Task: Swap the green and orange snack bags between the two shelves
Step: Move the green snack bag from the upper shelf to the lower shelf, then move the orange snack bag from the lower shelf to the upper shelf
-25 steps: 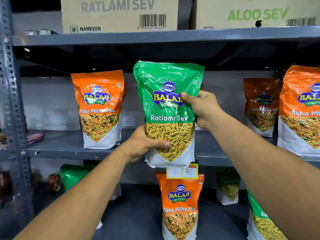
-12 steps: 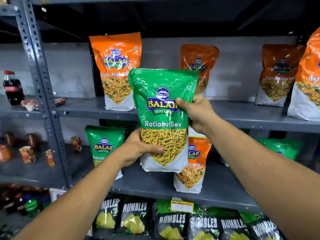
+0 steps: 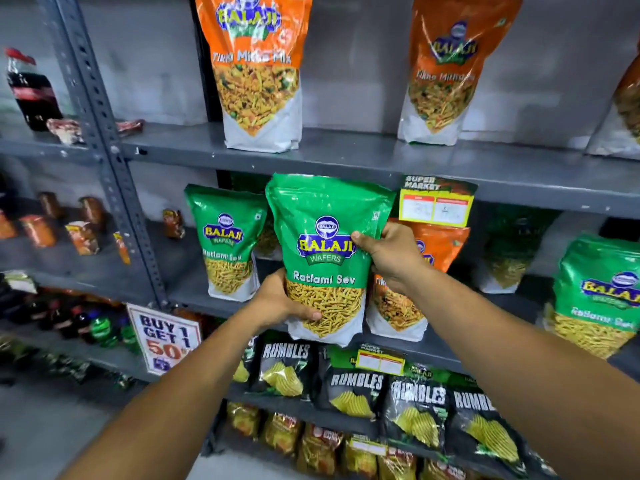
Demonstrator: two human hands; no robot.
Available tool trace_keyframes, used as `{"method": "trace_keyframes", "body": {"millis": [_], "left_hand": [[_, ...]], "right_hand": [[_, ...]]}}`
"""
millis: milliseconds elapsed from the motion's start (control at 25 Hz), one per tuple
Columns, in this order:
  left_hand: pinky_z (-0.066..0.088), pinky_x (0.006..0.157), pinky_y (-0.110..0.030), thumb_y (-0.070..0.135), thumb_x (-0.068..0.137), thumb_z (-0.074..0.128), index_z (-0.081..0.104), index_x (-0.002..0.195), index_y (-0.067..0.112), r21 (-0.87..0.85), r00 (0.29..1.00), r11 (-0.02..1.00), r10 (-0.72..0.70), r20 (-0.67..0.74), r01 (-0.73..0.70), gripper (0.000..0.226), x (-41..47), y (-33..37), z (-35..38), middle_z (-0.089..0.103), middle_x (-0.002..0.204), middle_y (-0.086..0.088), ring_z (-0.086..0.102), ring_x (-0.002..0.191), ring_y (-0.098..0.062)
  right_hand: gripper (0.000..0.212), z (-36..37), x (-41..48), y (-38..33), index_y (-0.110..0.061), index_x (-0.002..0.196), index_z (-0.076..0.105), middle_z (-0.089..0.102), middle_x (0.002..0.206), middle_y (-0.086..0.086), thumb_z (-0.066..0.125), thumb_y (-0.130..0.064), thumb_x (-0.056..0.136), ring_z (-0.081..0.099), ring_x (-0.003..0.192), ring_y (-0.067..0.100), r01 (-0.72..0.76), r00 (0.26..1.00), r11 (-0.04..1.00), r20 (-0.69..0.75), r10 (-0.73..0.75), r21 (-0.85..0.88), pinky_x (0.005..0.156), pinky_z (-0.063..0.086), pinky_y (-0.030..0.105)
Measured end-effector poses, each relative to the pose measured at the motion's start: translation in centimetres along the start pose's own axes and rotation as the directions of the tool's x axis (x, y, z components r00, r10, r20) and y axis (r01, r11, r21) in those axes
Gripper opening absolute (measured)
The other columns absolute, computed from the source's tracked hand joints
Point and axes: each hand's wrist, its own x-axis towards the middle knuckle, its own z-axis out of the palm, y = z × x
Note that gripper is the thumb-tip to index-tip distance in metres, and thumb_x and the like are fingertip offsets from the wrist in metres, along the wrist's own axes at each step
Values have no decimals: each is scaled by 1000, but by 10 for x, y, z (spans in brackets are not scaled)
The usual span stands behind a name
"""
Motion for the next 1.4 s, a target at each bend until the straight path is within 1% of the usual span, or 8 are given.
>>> {"method": "trace_keyframes", "body": {"millis": [320, 560, 760, 880, 1040, 1160, 1280, 1400], "left_hand": [[53, 92, -48, 21, 28, 95, 57, 110, 17, 30, 997, 997, -73, -40, 74, 91, 61, -61, 6, 71, 111, -4, 67, 103, -22], [53, 94, -45, 0, 51, 88, 49, 120, 14, -36, 998, 997, -64, -5, 63, 80, 90, -74, 4, 66, 118, -9, 63, 112, -28], [39, 106, -35, 20, 49, 91, 34, 137, 19, -6, 985, 1000, -6, -174, 5, 105, 74, -80, 9, 52, 136, 3, 50, 123, -12], [34, 105, -29, 37, 47, 90, 37, 132, 21, 139, 890, 988, 126, -439, -71, 102, 30, -88, 43, 45, 136, 6, 42, 125, -7], [35, 109, -24, 60, 47, 81, 36, 127, 37, 214, 965, 956, 230, -128, -200, 95, 14, -83, 110, 38, 138, 21, 36, 130, 6], [33, 112, -25, 58, 42, 85, 16, 140, 38, 125, 993, 986, 102, 50, -108, 122, 39, -63, 154, 25, 150, 20, 27, 136, 4], [39, 98, -9, 37, 38, 93, 16, 137, 37, 21, 993, 994, 102, 63, -104, 125, 74, -54, 177, 39, 136, 28, 36, 121, 22], [44, 95, -27, 21, 40, 94, 30, 135, 25, 6, 996, 997, 77, -52, -77, 114, 102, -52, 183, 53, 123, 9, 53, 116, -6]], "right_hand": [[6, 6, 46, 77, -16, 81, 65, 73, 103, 16, 69, -16, 84, 70, 92, 34, -52, 994, 990, -103, 38, -131, 86, 56, 56], [8, 9, 71, 89, -23, 90, 64, 72, 110, 9, 65, -15, 88, 69, 96, 27, -60, 996, 991, -76, 51, -116, 90, 56, 51], [45, -33, 33, 107, -1, 126, 50, 65, 106, 13, 66, -1, 84, 66, 93, 14, -99, 993, 968, 47, 112, -233, 85, 55, 22], [23, -97, 3, 118, -10, 102, 64, 67, 78, 4, 69, -1, 82, 63, 64, -4, -15, 985, 937, -168, -46, -349, 68, 54, 23], [45, -157, 27, 105, -21, 111, 50, 56, 99, 1, 77, -17, 75, 56, 83, 10, 15, 879, 945, -446, -168, -326, 79, 47, 34], [67, -163, 61, 94, -12, 127, 44, 59, 121, 3, 80, -19, 71, 61, 105, 17, 10, 961, 984, -271, -59, -179, 90, 51, 40], [46, -155, 81, 85, -20, 113, 60, 69, 112, 6, 77, -20, 70, 70, 94, 18, -94, 993, 995, -69, 95, 20, 89, 55, 47], [27, -154, 94, 88, -27, 100, 65, 73, 101, 2, 72, -16, 76, 73, 87, 18, -107, 994, 983, 21, 105, 151, 83, 58, 46]]}}
